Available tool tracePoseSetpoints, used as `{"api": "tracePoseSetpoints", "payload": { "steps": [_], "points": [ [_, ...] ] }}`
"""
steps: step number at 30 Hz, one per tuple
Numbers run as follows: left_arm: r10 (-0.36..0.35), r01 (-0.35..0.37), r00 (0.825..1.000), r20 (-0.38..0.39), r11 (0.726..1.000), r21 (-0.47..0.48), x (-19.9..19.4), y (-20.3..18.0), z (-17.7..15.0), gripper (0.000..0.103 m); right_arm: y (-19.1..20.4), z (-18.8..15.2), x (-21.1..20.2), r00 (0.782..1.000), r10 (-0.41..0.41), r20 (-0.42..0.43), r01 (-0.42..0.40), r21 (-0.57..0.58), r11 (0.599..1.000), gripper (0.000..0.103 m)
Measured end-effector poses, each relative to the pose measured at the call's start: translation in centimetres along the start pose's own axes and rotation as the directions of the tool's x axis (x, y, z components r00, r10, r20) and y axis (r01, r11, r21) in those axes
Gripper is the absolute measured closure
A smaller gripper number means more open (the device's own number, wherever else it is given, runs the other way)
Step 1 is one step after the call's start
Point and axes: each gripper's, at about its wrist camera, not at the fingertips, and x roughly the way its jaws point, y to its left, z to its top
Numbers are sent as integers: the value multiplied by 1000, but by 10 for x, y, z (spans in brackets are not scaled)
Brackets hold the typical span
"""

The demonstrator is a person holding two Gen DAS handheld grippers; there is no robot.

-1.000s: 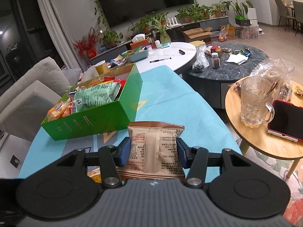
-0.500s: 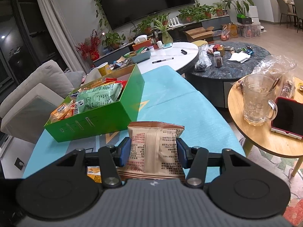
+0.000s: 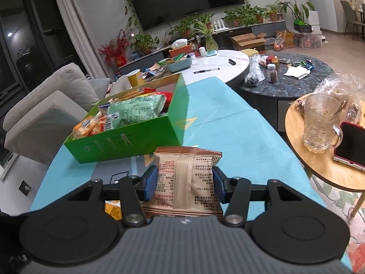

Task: Organize snacks
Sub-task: 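Carry both snacks over the green box with both tools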

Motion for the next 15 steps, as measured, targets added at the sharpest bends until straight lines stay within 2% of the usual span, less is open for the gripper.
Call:
{"api": "tracePoseSetpoints", "payload": {
  "steps": [15],
  "points": [
    [5, -2, 997, 82, 999, -45, -24, 36, 9, 49, 44, 4, 3, 999, 33, -20, -34, -66, 997, 34]
  ]
}}
